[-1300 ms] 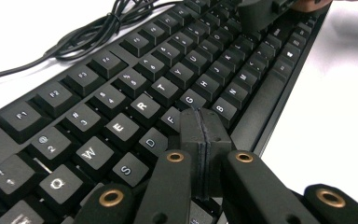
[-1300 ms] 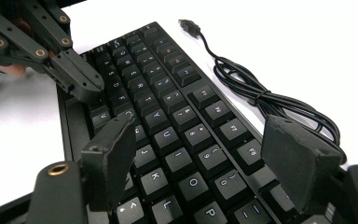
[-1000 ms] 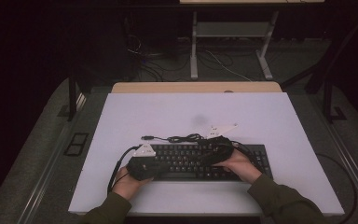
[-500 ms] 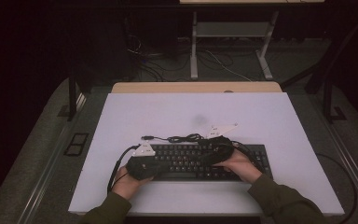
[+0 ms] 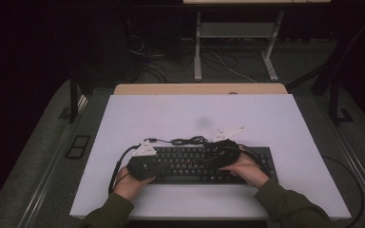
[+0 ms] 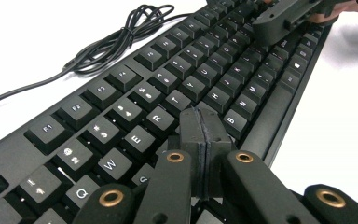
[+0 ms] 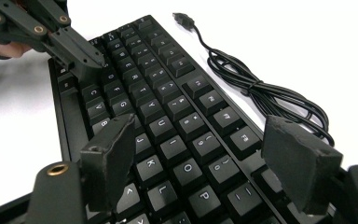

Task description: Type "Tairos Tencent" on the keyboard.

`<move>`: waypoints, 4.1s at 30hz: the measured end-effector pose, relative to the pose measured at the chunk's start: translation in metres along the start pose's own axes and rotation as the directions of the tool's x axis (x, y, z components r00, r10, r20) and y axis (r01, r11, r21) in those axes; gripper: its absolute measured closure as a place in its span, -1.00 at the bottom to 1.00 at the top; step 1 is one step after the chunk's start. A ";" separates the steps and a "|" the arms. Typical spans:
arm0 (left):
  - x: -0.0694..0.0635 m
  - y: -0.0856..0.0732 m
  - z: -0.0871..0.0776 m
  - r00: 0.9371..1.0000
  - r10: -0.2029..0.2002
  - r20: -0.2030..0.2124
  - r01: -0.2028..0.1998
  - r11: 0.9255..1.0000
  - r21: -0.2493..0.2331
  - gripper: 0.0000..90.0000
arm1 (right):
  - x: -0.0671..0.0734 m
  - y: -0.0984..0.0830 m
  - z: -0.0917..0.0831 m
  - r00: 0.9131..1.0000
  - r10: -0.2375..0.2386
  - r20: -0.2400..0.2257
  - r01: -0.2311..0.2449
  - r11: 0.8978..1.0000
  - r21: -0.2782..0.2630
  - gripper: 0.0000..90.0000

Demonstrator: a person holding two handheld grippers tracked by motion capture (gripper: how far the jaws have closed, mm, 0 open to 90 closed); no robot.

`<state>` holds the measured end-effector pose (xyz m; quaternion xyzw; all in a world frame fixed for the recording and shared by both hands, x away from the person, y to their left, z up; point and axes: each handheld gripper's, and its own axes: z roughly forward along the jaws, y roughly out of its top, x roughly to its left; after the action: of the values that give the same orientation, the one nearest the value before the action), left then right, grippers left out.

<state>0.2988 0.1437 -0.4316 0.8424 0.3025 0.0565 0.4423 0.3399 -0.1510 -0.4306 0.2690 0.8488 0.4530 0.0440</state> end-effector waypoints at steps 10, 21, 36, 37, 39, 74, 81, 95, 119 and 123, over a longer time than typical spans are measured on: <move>0.008 0.005 0.001 1.000 -0.002 -0.011 0.002 1.000 -0.004 0.97 | 0.000 -0.007 -0.006 1.000 0.005 0.021 -0.005 1.000 0.006 -0.43; 0.016 0.009 0.006 1.000 0.001 -0.026 -0.001 1.000 0.001 0.97 | -0.002 -0.013 -0.015 0.999 0.023 0.049 -0.023 1.000 -0.001 -0.42; 0.024 0.010 0.009 0.998 0.000 -0.057 0.002 1.000 0.029 0.97 | -0.003 -0.017 -0.020 0.997 0.035 0.066 -0.035 0.999 -0.005 -0.43; 0.024 0.010 0.009 0.998 0.000 -0.058 0.002 1.000 0.030 0.97 | -0.003 -0.017 -0.020 0.997 0.034 0.066 -0.034 0.999 -0.006 -0.42; 0.024 0.010 0.009 0.998 0.001 -0.058 0.001 0.999 0.033 0.97 | -0.003 -0.017 -0.020 0.997 0.031 0.068 -0.031 1.000 -0.007 -0.43; 0.023 0.009 0.011 0.998 0.010 -0.062 -0.006 0.998 0.057 0.97 | -0.003 -0.017 -0.020 0.997 0.032 0.071 -0.031 0.999 -0.010 -0.42; 0.022 0.010 0.009 0.998 0.012 -0.063 -0.009 0.999 0.054 0.97 | -0.003 -0.016 -0.020 0.997 0.035 0.071 -0.034 0.999 -0.013 -0.42; 0.017 0.010 0.005 0.998 -0.005 -0.058 0.007 0.999 0.034 0.80 | -0.003 -0.014 -0.021 0.997 0.048 0.054 -0.047 0.998 -0.029 -0.11; 0.009 -0.005 -0.007 0.998 -0.046 -0.033 0.045 0.999 -0.015 -0.15 | 0.010 -0.003 0.001 0.992 -0.012 -0.124 0.013 1.000 0.010 0.99; 0.009 -0.008 -0.010 0.997 -0.051 -0.052 0.051 0.999 -0.016 -0.29 | 0.015 -0.001 0.009 0.988 -0.029 -0.150 0.034 0.999 0.031 0.99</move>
<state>0.2986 0.1592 -0.4330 0.8293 0.3348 0.0694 0.4419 0.3293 -0.1374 -0.4342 0.2215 0.8614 0.4567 -0.0171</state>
